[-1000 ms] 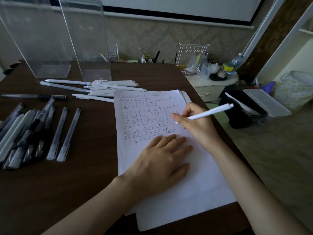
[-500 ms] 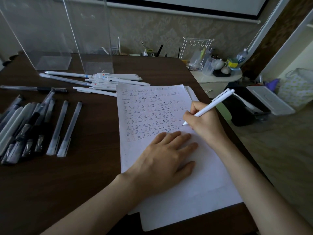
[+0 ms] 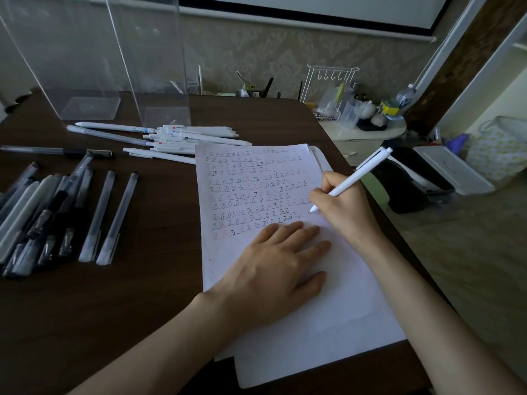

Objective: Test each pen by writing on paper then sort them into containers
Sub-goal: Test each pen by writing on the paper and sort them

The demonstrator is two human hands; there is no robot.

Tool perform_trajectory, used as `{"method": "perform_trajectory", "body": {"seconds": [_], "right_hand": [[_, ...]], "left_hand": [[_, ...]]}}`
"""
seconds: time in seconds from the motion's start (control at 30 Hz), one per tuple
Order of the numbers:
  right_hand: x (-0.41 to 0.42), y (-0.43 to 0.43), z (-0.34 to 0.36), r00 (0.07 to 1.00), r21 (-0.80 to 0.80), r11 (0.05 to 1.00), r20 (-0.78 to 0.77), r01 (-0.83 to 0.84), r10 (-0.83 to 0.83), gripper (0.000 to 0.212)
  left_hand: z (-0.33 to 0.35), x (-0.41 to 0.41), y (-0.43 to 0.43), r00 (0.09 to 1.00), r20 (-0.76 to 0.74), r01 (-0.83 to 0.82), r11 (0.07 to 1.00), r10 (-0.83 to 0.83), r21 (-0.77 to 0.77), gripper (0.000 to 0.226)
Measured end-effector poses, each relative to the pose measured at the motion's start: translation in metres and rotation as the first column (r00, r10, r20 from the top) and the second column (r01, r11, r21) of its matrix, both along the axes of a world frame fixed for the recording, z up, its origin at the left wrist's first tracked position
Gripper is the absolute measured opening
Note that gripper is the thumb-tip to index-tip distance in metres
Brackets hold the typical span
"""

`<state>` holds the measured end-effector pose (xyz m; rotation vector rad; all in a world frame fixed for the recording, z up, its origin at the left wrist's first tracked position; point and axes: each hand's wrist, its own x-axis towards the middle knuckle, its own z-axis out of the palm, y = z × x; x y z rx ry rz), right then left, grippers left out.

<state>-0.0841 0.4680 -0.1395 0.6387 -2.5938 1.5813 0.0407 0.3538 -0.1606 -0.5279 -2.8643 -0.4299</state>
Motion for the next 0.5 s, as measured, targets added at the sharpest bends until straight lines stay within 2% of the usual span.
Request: {"method": "perform_trajectory", "body": {"seconds": [0.23, 0.33, 0.43, 0.5], "right_hand": [[0.0018, -0.0013, -0.0011, 0.999, 0.011, 1.000, 0.027, -0.026, 0.026, 0.028], [0.0006, -0.0006, -0.0004, 1.000, 0.015, 1.000, 0.002, 0.005, -0.005, 0.034], [-0.0002, 0.0022, -0.0002, 1.000, -0.053, 0.998, -0.003, 0.022, -0.022, 0.035], [0.0024, 0.0030, 0.0014, 1.000, -0.127, 0.992, 0.020, -0.016, 0.018, 0.036]], "left_hand": [[0.0002, -0.0001, -0.0004, 1.000, 0.014, 0.006, 1.000, -0.006, 0.011, 0.053], [0.0000, -0.0003, -0.0013, 1.000, -0.005, 0.010, 0.999, -0.009, 0.035, 0.050], [0.0017, -0.0012, -0.0019, 0.999, -0.036, -0.032, 0.992, 0.037, 0.126, 0.040], [0.0042, -0.0024, -0.0032, 0.987, -0.071, -0.125, 0.969, 0.143, 0.211, 0.033]]}}
